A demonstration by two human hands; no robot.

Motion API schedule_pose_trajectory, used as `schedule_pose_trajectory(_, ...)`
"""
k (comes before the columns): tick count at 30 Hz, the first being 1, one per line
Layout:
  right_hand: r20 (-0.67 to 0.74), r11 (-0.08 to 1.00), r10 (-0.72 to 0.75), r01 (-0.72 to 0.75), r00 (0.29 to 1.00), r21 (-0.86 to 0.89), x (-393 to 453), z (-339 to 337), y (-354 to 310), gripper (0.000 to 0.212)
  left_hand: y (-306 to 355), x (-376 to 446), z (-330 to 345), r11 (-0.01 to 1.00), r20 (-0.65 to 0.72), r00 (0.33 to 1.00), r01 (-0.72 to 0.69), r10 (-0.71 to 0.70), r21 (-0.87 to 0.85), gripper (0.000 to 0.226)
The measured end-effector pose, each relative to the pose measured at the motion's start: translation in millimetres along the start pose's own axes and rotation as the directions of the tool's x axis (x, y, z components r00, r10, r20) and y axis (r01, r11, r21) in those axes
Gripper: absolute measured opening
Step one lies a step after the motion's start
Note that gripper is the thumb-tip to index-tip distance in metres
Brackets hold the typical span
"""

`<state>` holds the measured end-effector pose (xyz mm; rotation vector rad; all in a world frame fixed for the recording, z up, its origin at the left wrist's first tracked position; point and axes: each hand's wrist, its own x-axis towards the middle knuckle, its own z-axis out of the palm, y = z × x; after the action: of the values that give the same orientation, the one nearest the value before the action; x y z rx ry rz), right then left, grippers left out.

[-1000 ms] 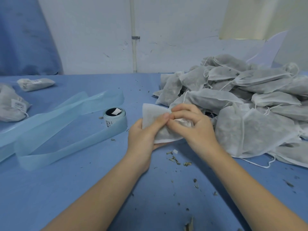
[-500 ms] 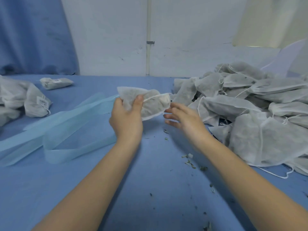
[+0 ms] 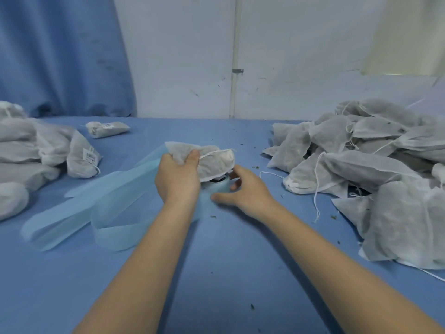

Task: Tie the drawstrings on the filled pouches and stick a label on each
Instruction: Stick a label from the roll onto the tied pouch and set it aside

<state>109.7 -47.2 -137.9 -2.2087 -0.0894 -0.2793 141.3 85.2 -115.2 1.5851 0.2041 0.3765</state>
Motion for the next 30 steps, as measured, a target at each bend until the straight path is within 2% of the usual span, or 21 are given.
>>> schedule_pose_trajectory(3, -0.014, 0.997, 0.022, -0.022, 1.0, -0.067, 3, 8, 1, 0.034, 5, -3, 1, 0.987, -0.018, 0.995, -0.09, 0.094, 0.13, 0.033)
schedule_pose_trajectory(5, -0.061, 0.999, 0.027, -0.029, 0.998, -0.026, 5, 11, 1, 0.041, 12, -10, 0, 0.954, -0.032, 0.978, -0.191, 0.204, 0.232, 0.028)
schedule_pose_trajectory(7, -0.076, 0.997, 0.07, -0.067, 0.995, 0.045, 6, 14, 0, 0.053, 16, -14, 0, 0.931, -0.019, 0.961, -0.264, 0.277, 0.254, 0.028)
schedule_pose_trajectory(9, -0.07, 0.992, 0.111, -0.105, 0.991, 0.075, 7, 19, 0, 0.064, 16, -16, 2, 0.925, 0.0, 0.955, -0.286, 0.296, 0.252, 0.029)
schedule_pose_trajectory(12, -0.104, 0.993, 0.114, -0.112, 0.988, 0.031, 6, 24, -3, 0.08, 11, -19, 6, 0.928, 0.034, 0.965, -0.261, 0.262, 0.266, 0.027)
schedule_pose_trajectory(14, -0.095, 0.992, 0.119, -0.115, 0.988, 0.05, 3, 22, -5, 0.081, 8, -19, 6, 0.926, 0.044, 0.967, -0.254, 0.252, 0.279, 0.028)
schedule_pose_trajectory(17, -0.005, 0.983, 0.133, -0.131, 0.991, 0.126, -6, 11, -2, 0.075, 6, -17, 5, 0.925, 0.042, 0.968, -0.247, 0.246, 0.288, 0.028)
schedule_pose_trajectory(20, 0.022, 0.964, 0.151, -0.152, 0.988, 0.216, -18, -3, 9, 0.075, 7, -17, 4, 0.925, 0.042, 0.97, -0.24, 0.239, 0.293, 0.028)
schedule_pose_trajectory(23, -0.032, 0.952, 0.162, -0.148, 0.986, 0.267, -25, -8, 12, 0.058, 7, -16, 4, 0.928, 0.048, 0.974, -0.226, 0.222, 0.294, 0.028)
schedule_pose_trajectory(25, -0.089, 0.967, 0.144, -0.121, 0.986, 0.225, -25, -5, 10, 0.043, 7, -16, 4, 0.929, 0.048, 0.975, -0.221, 0.217, 0.297, 0.029)
schedule_pose_trajectory(30, -0.226, 0.989, 0.119, -0.094, 0.967, 0.118, -20, 3, 7, 0.025, 9, -16, 4, 0.916, 0.059, 0.974, -0.227, 0.22, 0.332, 0.027)
